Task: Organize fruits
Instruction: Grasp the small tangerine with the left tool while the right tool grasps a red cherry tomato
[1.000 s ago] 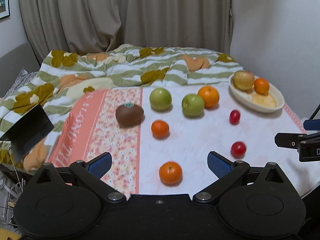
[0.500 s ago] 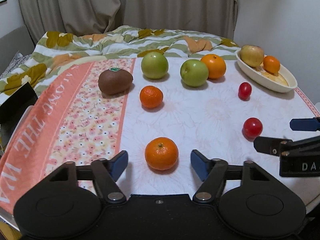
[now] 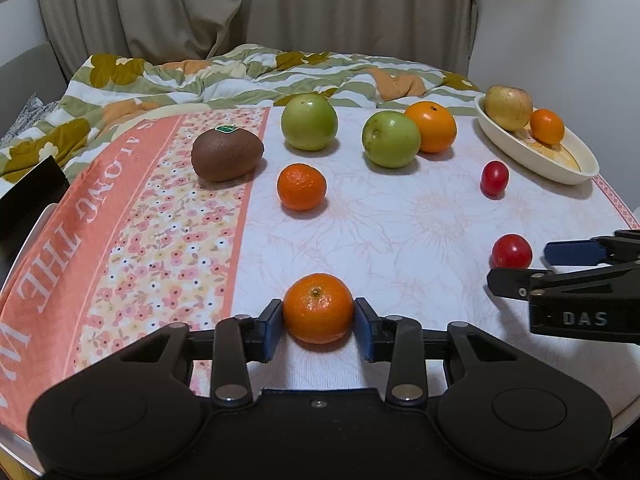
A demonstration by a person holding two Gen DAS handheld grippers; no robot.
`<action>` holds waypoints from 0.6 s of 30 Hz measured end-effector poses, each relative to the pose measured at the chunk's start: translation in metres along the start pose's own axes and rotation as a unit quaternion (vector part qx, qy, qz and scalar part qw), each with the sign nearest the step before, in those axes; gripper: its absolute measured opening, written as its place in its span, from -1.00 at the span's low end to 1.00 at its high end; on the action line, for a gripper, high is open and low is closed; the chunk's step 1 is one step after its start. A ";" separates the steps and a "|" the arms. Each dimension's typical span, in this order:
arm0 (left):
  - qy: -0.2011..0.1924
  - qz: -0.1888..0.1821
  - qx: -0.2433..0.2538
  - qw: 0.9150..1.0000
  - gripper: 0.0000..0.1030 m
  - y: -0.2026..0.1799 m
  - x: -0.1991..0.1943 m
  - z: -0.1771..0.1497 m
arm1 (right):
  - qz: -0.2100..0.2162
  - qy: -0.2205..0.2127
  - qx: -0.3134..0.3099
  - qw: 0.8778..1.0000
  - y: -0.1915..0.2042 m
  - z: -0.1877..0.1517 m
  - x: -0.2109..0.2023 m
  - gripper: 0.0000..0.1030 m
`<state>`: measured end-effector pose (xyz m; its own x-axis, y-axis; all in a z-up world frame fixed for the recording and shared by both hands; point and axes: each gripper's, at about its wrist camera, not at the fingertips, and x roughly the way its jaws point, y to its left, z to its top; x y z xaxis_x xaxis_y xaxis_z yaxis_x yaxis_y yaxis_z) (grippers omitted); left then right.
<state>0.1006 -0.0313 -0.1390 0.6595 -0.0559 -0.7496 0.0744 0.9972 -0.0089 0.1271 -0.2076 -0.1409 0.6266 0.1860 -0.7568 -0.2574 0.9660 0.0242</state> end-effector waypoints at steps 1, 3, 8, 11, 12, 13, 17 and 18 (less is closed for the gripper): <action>0.000 0.000 0.000 1.000 -0.20 0.000 0.000 0.000 | 0.001 0.002 -0.001 1.000 0.001 0.000 0.002 0.53; 0.000 0.000 0.000 1.000 -0.20 0.000 0.000 0.000 | -0.002 -0.001 -0.004 1.000 0.002 0.000 0.004 0.49; 0.000 0.000 -0.005 1.000 -0.20 0.003 -0.001 -0.001 | -0.005 -0.006 -0.008 1.000 0.005 0.002 0.006 0.41; 0.000 0.000 -0.009 1.000 -0.20 0.005 -0.002 -0.002 | -0.003 -0.010 -0.013 1.000 0.007 0.003 0.006 0.18; 0.001 0.000 -0.010 1.000 -0.20 0.005 -0.003 -0.002 | -0.003 -0.011 -0.014 1.000 0.008 0.003 0.006 0.00; 0.001 0.000 -0.010 1.000 -0.20 0.006 -0.003 -0.002 | -0.002 -0.012 -0.015 1.000 0.009 0.003 0.006 -0.05; 0.003 0.001 -0.013 1.000 -0.20 0.009 -0.004 -0.002 | -0.004 -0.011 -0.014 1.000 0.010 0.004 0.006 -0.06; 0.003 0.001 -0.014 1.000 -0.20 0.009 -0.005 -0.003 | -0.003 -0.010 -0.013 1.000 0.011 0.004 0.005 -0.06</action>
<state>0.0960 -0.0214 -0.1369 0.6544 -0.0541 -0.7542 0.0519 0.9983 -0.0265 0.1308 -0.1953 -0.1420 0.6424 0.1847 -0.7438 -0.2726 0.9621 0.0034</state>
